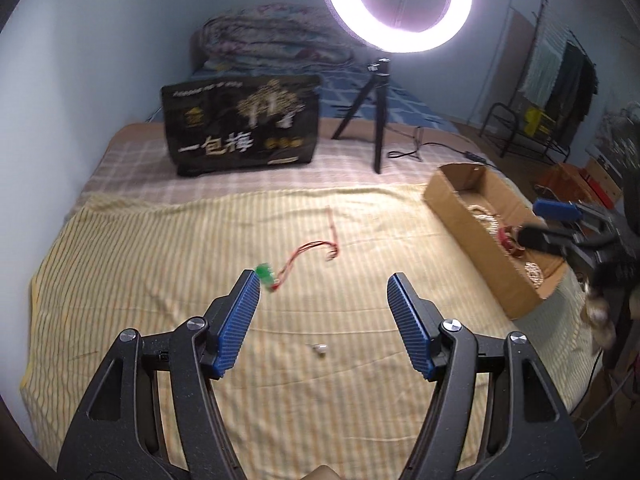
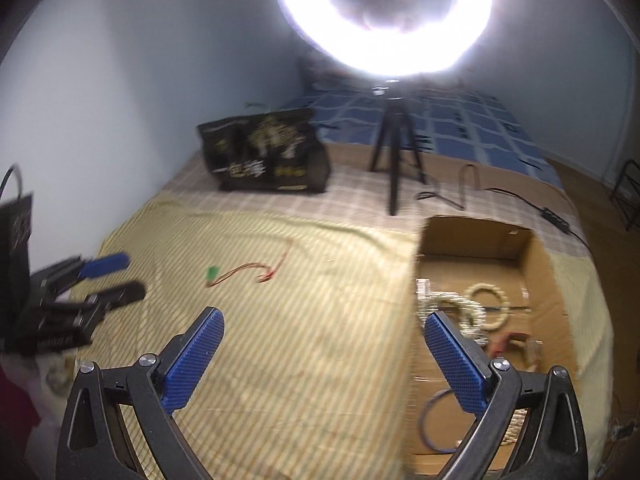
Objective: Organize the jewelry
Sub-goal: 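Move the left gripper to the green jade pendant on the sheet, then close the left gripper on the jade pendant while the right gripper grasps the second earring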
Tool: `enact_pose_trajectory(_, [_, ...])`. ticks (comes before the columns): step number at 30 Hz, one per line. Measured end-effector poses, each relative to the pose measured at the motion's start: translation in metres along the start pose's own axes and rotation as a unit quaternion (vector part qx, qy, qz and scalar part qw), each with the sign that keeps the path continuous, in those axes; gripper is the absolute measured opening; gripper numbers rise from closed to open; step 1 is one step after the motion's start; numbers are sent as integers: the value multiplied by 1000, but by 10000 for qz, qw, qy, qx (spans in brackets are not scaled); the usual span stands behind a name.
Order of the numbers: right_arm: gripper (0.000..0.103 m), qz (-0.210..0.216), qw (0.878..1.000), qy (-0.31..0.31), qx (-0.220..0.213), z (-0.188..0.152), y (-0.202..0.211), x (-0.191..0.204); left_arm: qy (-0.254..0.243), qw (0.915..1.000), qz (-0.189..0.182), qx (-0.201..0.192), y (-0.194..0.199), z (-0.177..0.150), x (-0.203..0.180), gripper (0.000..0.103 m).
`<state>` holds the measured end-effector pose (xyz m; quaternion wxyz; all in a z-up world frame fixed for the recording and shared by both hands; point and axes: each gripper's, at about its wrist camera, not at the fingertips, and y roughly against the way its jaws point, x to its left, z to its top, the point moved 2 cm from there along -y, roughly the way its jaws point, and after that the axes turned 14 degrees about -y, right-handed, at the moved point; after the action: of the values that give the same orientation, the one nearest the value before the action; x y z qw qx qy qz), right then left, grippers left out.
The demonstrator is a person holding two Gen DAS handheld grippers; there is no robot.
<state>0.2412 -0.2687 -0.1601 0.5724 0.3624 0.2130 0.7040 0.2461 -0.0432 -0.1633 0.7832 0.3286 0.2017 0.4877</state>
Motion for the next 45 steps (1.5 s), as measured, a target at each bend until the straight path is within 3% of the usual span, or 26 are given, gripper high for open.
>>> enact_pose_trajectory(2, [99, 101, 9997, 217, 55, -10, -9, 14, 68, 9999, 45, 114, -6, -4, 10, 58])
enact_pose_trajectory(5, [96, 228, 9981, 541, 204, -22, -21, 33, 172, 9995, 105, 229, -16, -9, 24, 57])
enact_pose_trajectory(8, [90, 348, 9950, 869, 357, -34, -33, 50, 304, 9990, 103, 326, -26, -15, 33, 47])
enact_pose_trajectory(13, [83, 561, 9879, 1280, 666, -57, -57, 76, 471, 9978, 12, 465, -44, -25, 42, 44])
enact_pose_trajectory(15, [77, 683, 9856, 1314, 819, -63, -67, 82, 479, 9974, -23, 529, -52, -28, 42, 40])
enact_pose_trajectory(23, [60, 921, 9787, 1433, 1146, -82, -96, 99, 486, 9964, -135, 678, -80, -31, 40, 40])
enact_pose_trajectory(32, [52, 1034, 9777, 1321, 1261, -85, -115, 101, 874, 9923, -297, 826, -113, -28, 48, 40])
enact_pose_trajectory(43, [45, 1056, 9777, 1344, 1219, -82, -124, 106, 885, 9917, -135, 924, -136, -26, 54, 40])
enact_pose_trajectory(45, [45, 1077, 9776, 1350, 1204, -82, -126, 107, 855, 9921, -71, 920, -137, -27, 54, 34])
